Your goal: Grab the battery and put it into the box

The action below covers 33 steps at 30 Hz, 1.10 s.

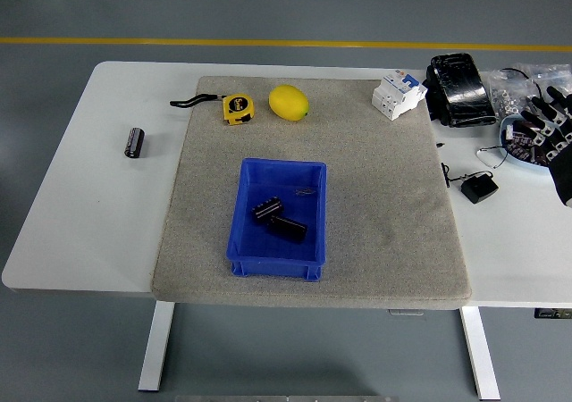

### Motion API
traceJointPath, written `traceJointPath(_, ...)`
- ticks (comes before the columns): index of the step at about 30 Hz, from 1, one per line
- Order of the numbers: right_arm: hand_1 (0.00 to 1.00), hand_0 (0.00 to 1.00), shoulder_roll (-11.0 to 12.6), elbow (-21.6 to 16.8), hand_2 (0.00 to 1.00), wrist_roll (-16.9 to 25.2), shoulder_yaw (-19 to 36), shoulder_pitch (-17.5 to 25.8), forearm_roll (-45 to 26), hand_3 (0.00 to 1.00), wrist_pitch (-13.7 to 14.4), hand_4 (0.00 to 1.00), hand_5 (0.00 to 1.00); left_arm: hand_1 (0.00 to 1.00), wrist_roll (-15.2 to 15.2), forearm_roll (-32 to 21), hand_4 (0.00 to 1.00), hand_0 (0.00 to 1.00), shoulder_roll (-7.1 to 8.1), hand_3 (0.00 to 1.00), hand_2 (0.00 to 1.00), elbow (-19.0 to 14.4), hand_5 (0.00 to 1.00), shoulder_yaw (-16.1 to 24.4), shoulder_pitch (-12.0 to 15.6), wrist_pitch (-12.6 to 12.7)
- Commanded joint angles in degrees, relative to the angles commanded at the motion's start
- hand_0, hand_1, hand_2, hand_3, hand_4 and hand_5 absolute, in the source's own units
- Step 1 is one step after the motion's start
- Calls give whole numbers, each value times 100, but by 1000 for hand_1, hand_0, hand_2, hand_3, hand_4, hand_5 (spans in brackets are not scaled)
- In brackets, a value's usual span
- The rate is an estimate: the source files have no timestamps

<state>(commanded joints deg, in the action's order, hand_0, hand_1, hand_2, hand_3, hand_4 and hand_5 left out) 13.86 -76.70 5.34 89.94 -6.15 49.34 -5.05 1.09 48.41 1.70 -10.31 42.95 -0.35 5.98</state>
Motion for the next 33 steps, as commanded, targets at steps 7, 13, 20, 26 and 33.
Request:
traceJointPath(7,790,802,-5,14,840,-73,-39,23,7,898,8,998,781,693,-43,64,715,678,-8,816,815,0,983,29,22,-11)
traceJointPath(13,782,794,-1,32,830,-144,-50,27,5,892,73,998,780,693,-65,19,717,677,0,817,815,0,987,-52,38,-39)
traceJointPath(20,776,788,0,41,827,-175,-63,16,-37,883,60,998,784,693,-46,-108,716,677,2,818,816,0,986,-170,33,-49)
traceJointPath(26,768,779,4,50,822,-196,-71,-11,-74,880,49,998,786,692,-29,-224,715,677,11,818,814,-8,985,-269,17,-55)
traceJointPath(33,760,769,-4,66,820,-210,-74,-8,-117,875,56,998,787,692,-29,-260,715,677,13,818,814,-14,987,-316,12,-62)
